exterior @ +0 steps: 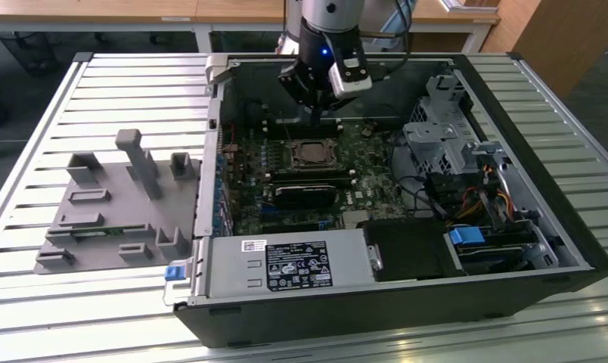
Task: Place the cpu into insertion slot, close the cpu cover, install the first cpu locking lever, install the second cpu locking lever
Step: 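Install the first cpu locking lever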
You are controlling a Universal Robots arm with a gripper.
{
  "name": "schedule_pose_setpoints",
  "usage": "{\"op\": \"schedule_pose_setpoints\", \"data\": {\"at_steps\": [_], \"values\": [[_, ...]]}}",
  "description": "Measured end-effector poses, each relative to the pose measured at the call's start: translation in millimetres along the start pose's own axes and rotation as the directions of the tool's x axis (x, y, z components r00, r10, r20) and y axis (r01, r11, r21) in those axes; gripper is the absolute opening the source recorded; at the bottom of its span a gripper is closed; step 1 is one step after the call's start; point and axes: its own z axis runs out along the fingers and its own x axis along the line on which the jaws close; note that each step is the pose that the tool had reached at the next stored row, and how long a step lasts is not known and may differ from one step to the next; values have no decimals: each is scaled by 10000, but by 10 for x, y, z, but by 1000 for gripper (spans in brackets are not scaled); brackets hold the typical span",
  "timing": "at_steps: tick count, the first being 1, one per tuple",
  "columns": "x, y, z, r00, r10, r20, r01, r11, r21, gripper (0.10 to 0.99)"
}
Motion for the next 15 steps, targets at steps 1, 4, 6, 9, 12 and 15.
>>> {"op": "schedule_pose_setpoints", "data": {"at_steps": [1, 4, 6, 9, 12, 15], "values": [[0, 0, 1, 9998, -180, -5, 180, 9998, 5, 106], [0, 0, 5, 9973, -736, -15, 736, 9973, 21, 106], [0, 0, 7, 9940, -1092, -17, 1092, 9940, 28, 106], [0, 0, 8, 9872, -1597, -6, 1597, 9872, 38, 106], [0, 0, 10, 9792, -2030, 4, 2030, 9792, 32, 106], [0, 0, 11, 9721, -2344, 6, 2344, 9721, -103, 106]]}}
